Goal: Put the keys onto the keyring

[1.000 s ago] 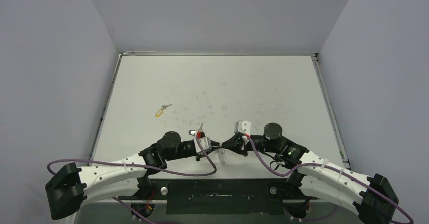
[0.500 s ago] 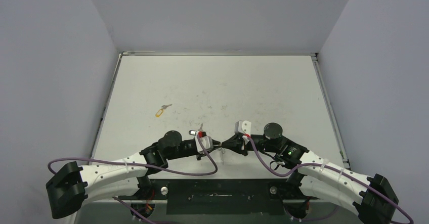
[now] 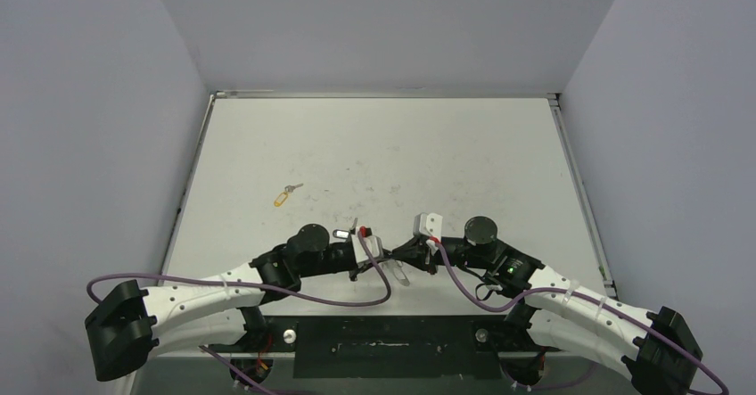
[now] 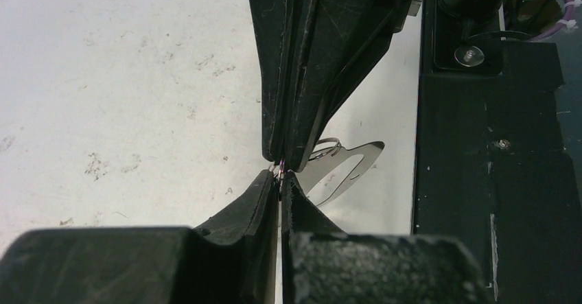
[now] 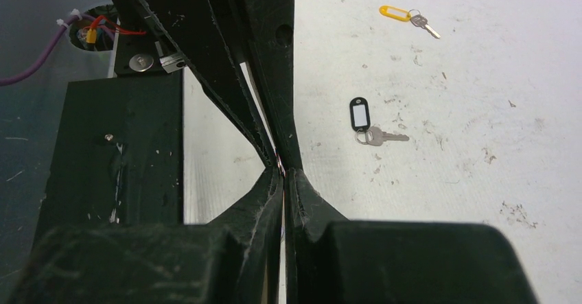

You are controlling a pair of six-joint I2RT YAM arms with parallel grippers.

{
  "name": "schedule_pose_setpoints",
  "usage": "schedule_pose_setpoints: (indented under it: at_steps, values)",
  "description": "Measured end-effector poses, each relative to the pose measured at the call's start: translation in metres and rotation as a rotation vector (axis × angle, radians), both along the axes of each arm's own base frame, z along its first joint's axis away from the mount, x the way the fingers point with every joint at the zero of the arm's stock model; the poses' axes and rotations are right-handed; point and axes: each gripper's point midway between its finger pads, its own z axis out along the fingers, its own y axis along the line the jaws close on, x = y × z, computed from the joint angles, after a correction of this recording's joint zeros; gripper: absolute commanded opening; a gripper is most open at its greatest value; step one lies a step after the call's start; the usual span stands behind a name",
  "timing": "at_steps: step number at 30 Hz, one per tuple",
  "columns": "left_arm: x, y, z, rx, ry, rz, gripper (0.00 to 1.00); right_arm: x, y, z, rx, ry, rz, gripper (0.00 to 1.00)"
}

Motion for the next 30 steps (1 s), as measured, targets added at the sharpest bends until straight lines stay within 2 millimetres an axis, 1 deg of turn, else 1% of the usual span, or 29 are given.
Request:
schedule_pose_setpoints:
  at_steps: [13,15,17,18,20,21,30]
  values:
    - [0.0000,0.0010,0.0006,0.008,0.004,0.003,0.00,0.0005,-0.0002,-0.0004,-0.003,-0.010,0.000,0.00]
    - [0.0000,0.0015,0.0018,0.005,0.002,0.004,0.08,0.0006,0.0003,0.0008,0.001,-0.013,0.001,0.00]
    - [-0.0002,0.0021,0.0028,0.002,-0.001,0.005,0.09,0.0006,0.0008,0.0020,0.005,-0.017,0.002,0.00]
    - [-0.0004,0.0024,0.0035,-0.002,-0.001,0.005,0.09,0.0005,0.0010,0.0024,0.006,-0.018,0.003,0.00]
    - [-0.0013,0.0031,0.0040,-0.006,-0.002,0.004,0.02,-0.0004,0.0015,0.0026,0.007,-0.018,0.007,0.00]
    - [-0.0017,0.0034,0.0040,-0.007,-0.002,0.004,0.00,-0.0006,0.0016,0.0027,0.008,-0.018,0.007,0.00]
    - [-0.0017,0.0038,0.0044,-0.008,-0.001,0.005,0.00,-0.0007,0.0017,0.0030,0.009,-0.019,0.008,0.00]
